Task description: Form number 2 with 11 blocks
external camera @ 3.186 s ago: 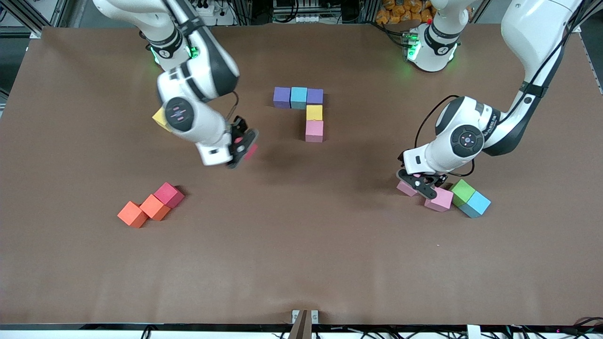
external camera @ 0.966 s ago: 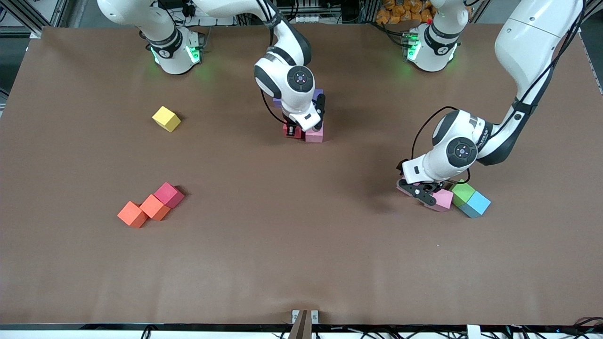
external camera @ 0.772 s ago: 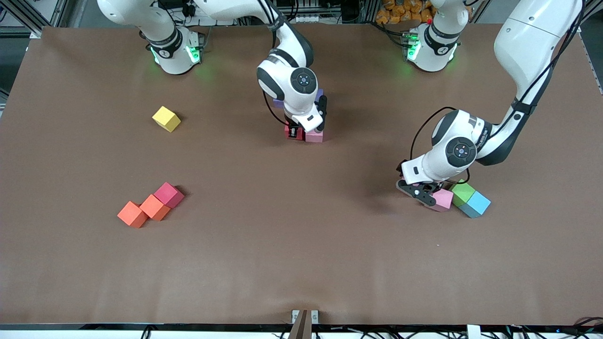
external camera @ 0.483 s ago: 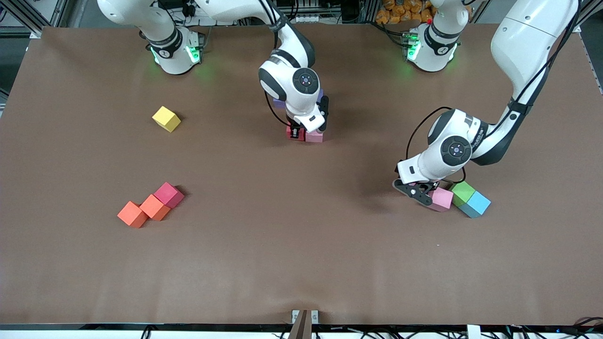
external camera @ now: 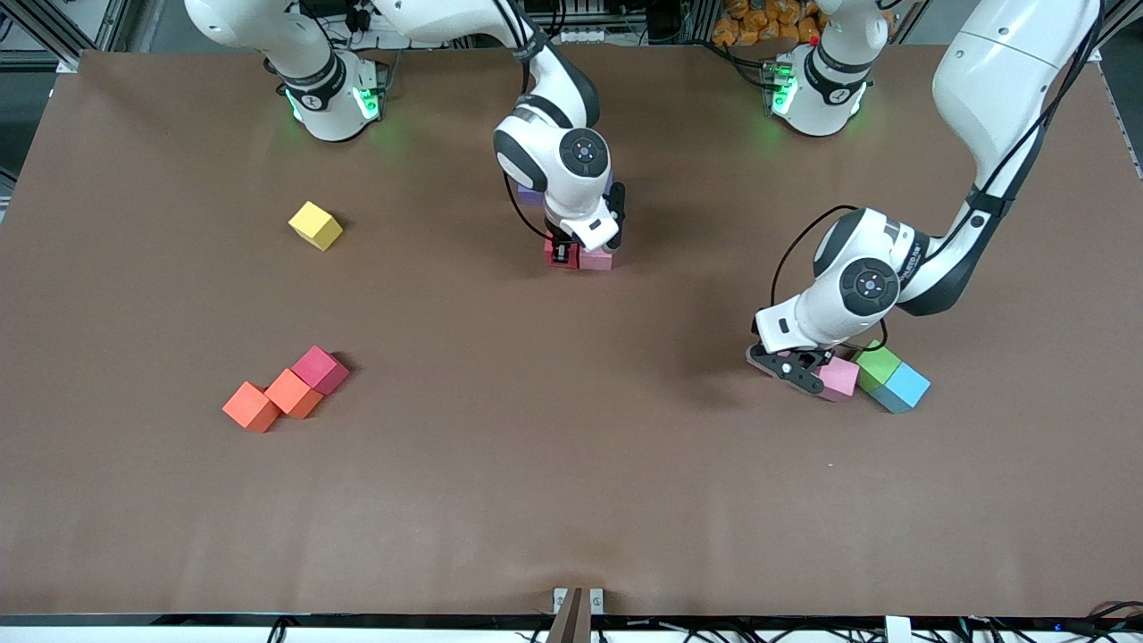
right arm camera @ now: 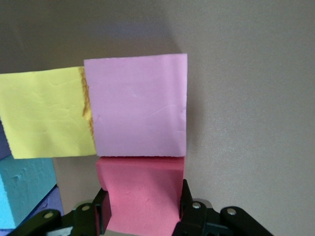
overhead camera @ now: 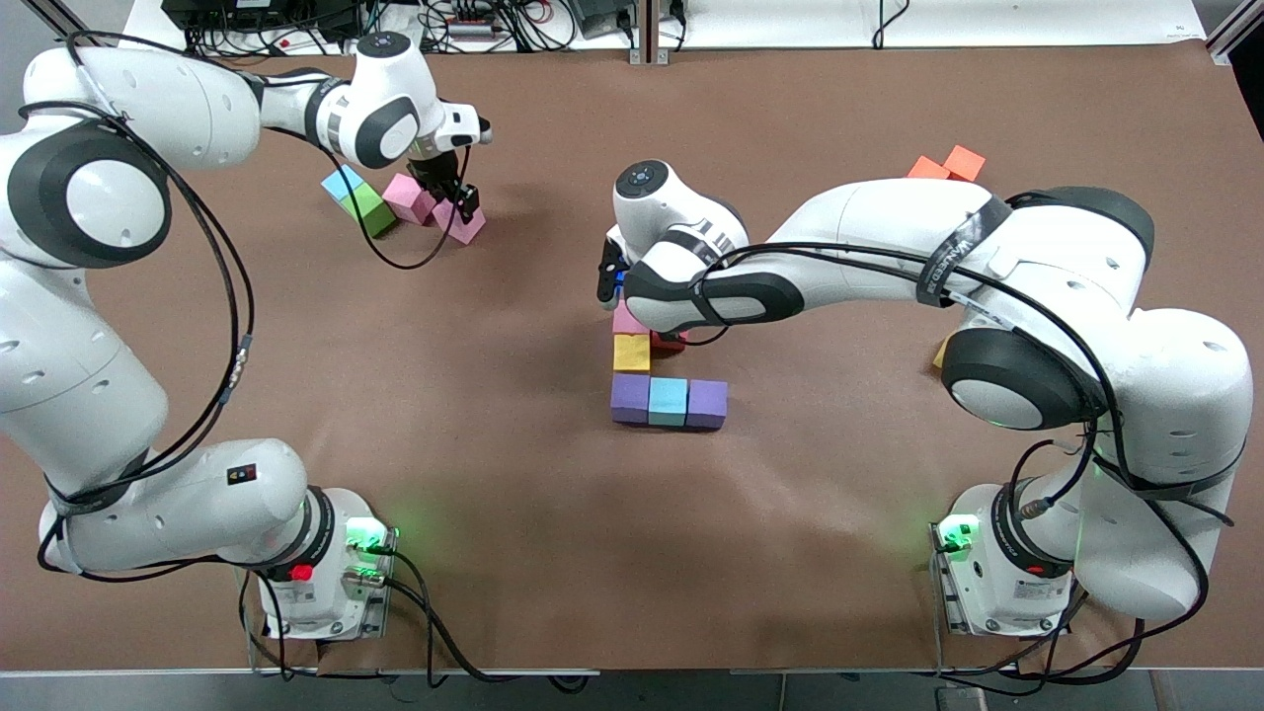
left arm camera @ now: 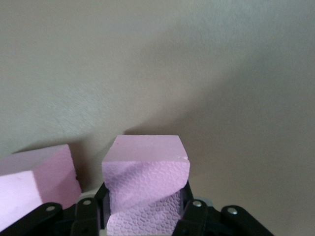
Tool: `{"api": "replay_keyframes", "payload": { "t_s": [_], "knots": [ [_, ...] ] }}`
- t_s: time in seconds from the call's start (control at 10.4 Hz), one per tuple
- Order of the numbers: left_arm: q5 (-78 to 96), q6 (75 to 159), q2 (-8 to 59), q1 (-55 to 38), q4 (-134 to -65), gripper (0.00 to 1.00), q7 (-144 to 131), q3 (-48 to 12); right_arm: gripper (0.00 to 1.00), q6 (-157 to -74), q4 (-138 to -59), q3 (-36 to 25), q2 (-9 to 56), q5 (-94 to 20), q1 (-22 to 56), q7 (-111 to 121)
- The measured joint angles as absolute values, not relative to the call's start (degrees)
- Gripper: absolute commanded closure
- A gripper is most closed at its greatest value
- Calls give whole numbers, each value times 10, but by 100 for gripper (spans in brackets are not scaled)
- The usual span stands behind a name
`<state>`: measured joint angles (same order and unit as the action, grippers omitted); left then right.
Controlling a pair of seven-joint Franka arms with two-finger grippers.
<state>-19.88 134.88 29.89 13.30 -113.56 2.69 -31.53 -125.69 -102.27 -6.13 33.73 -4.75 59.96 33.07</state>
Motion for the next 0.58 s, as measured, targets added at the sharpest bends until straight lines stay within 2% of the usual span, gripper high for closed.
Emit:
{"api": "replay_keyframes", "payload": {
  "t_s": [0.58],
  "knots": [
    [-199,1348,295,133,-1129,50,27,-315,0,-1268,-1017,-64,340,-44,600,323]
  ]
}}
